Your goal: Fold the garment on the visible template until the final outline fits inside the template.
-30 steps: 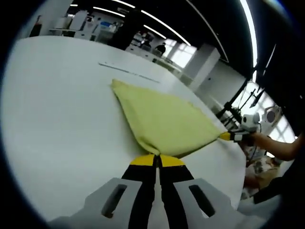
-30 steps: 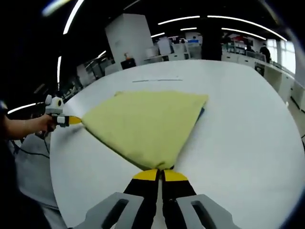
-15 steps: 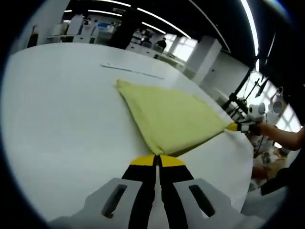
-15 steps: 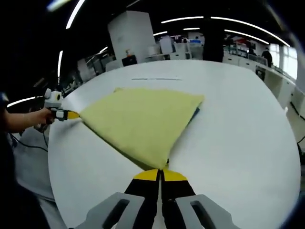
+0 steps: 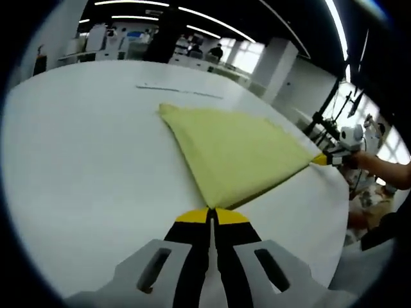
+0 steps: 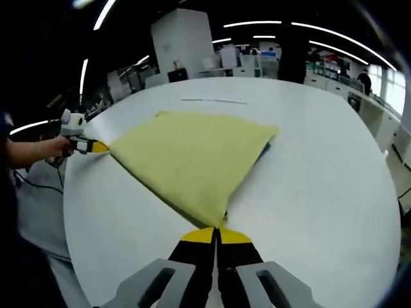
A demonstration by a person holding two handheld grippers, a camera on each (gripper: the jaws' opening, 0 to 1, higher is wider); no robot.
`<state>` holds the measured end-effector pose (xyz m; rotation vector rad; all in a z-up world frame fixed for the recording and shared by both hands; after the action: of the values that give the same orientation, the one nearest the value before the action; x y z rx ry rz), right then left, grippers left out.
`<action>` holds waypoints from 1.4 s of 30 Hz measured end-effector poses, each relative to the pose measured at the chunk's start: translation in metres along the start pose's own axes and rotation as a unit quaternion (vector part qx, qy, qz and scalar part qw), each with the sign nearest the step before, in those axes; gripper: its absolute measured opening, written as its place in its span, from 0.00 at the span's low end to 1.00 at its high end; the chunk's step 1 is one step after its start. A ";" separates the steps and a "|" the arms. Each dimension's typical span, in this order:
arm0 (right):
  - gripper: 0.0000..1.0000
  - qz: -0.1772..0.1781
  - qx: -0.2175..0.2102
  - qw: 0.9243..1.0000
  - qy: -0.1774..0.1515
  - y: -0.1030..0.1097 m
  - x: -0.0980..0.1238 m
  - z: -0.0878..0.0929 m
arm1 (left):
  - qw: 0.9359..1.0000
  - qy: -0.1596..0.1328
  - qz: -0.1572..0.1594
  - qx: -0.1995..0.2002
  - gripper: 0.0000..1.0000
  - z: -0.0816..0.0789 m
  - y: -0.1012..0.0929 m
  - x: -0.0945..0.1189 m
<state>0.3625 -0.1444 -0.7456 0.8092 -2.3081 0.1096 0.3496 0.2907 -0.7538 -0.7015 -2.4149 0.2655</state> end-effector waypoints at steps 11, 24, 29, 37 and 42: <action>0.00 0.001 0.005 1.000 0.004 0.006 0.010 0.009 | 1.000 0.012 0.000 -0.015 0.00 0.007 -0.008 0.007; 0.00 0.007 0.001 1.000 0.003 0.015 0.026 0.023 | 0.999 0.015 -0.003 -0.028 0.00 0.019 -0.021 0.019; 0.00 0.010 0.000 1.000 0.004 0.017 0.030 0.027 | 1.000 0.014 -0.005 -0.023 0.00 0.024 -0.026 0.024; 0.00 0.012 0.008 1.000 0.008 0.019 0.032 0.029 | 1.000 0.015 -0.011 -0.019 0.00 0.029 -0.030 0.027; 0.00 0.011 0.019 1.000 0.013 0.020 0.032 0.029 | 0.999 0.018 -0.021 -0.030 0.00 0.028 -0.030 0.025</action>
<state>0.3159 -0.1535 -0.7449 0.7959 -2.2964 0.1727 0.3031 0.2785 -0.7529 -0.6766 -2.4096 0.1627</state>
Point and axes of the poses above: the point that each gripper's makers call its tool centre point, and the gripper's own axes: x roughly backward along the fingers, y roughly to its left, z roughly out of its underside, the point moved 7 cm from there along x, roughly backward along the fingers, and after that the axes turned 5 degrees about -y, right-handed, at the moved point
